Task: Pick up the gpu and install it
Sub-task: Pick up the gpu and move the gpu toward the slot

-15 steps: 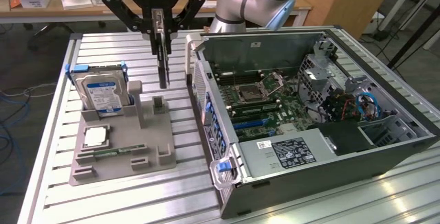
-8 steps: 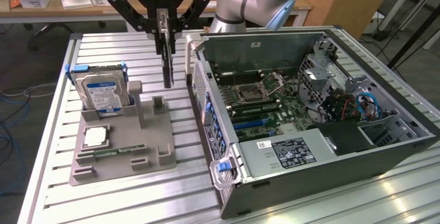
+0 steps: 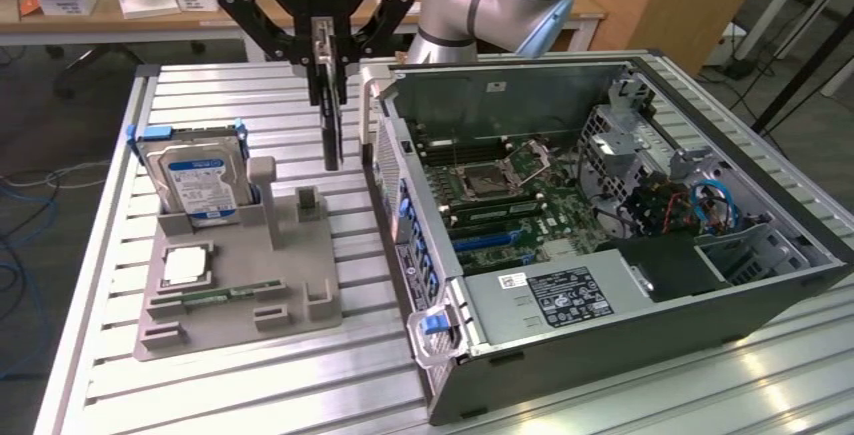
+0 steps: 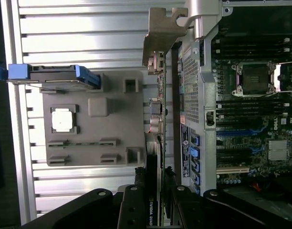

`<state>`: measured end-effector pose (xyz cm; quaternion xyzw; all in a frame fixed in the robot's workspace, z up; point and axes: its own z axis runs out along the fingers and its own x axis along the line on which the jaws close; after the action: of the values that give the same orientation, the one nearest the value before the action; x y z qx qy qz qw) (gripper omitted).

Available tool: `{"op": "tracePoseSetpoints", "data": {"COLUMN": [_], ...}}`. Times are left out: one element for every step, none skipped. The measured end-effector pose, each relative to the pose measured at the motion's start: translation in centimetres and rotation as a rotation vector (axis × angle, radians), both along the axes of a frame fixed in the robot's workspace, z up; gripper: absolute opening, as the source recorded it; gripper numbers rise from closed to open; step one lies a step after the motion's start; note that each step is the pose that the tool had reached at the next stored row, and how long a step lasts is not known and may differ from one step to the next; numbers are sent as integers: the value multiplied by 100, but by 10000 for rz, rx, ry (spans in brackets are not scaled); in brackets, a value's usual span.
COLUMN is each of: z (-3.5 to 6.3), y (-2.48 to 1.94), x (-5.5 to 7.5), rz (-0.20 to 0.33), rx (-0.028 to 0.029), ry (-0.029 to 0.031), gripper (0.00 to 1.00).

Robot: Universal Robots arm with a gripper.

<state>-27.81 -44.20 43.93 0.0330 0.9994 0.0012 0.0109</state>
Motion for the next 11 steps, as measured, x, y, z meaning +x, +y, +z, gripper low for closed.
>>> {"op": "tracePoseSetpoints", "data": {"z": [0,0,0,0,0,0,0,-1,-1,-1,-1], "y": [0,0,0,0,0,0,0,0,0,0,0], "x": [5,9,14,18,22,25,29,32,36,40,44], "rz": [0,1,1,1,0,0,0,1,1,0,1], "rx": [-1,-1,-1,0,-1,-1,-1,-1,-1,-1,-1], "ry": [1,0,1,1,1,1,1,0,1,1,1], "gripper": [26,26,26,26,26,26,26,26,26,26,26]}}
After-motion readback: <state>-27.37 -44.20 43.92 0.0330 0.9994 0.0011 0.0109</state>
